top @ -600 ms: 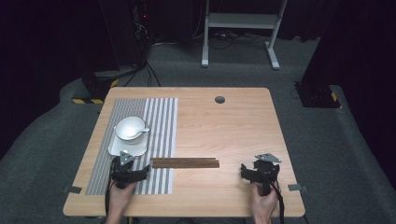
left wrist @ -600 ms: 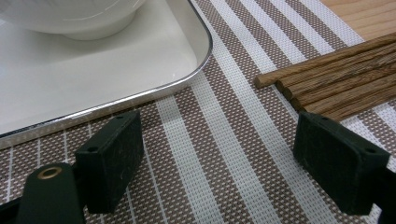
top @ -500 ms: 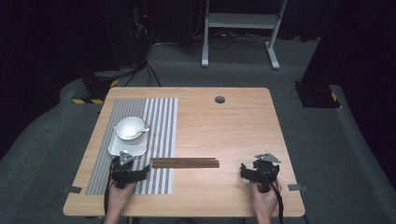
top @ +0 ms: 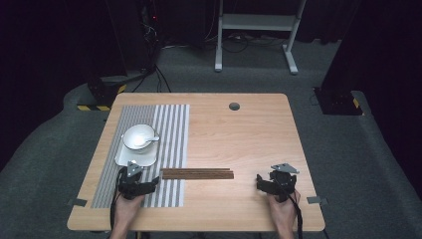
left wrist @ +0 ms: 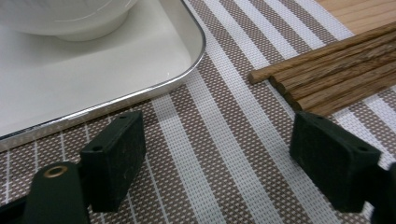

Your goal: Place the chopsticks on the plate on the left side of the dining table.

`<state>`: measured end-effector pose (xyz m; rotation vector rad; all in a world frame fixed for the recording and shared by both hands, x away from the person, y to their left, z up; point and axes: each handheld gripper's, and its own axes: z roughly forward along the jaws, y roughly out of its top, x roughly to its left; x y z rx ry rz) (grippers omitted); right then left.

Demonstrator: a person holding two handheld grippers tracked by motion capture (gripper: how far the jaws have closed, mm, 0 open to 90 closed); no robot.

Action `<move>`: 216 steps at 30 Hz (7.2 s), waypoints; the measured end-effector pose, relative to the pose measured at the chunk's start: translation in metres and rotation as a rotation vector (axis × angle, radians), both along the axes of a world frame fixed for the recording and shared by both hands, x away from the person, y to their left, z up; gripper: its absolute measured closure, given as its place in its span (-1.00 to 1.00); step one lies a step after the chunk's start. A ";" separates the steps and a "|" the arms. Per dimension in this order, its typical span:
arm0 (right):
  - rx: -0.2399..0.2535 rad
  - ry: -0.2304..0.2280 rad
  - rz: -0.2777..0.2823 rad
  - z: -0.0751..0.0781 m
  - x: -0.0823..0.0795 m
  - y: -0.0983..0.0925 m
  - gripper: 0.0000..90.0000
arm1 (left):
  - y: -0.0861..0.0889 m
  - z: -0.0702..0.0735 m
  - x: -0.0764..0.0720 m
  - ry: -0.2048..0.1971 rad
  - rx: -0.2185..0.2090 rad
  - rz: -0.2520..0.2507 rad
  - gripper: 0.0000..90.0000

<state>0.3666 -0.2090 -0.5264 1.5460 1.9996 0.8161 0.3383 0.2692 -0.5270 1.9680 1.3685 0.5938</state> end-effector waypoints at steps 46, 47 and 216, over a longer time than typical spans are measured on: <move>0.000 -0.002 0.011 0.000 0.000 0.001 -0.71 | -0.045 0.037 0.016 -0.066 0.020 -0.239 -0.38; 0.000 -0.002 0.012 0.000 0.000 0.001 -0.71 | -0.047 0.038 0.018 -0.062 0.023 -0.244 -0.38; 0.002 -0.003 0.038 0.000 0.000 0.003 -0.67 | -0.126 0.042 0.092 -0.119 0.223 -0.609 0.89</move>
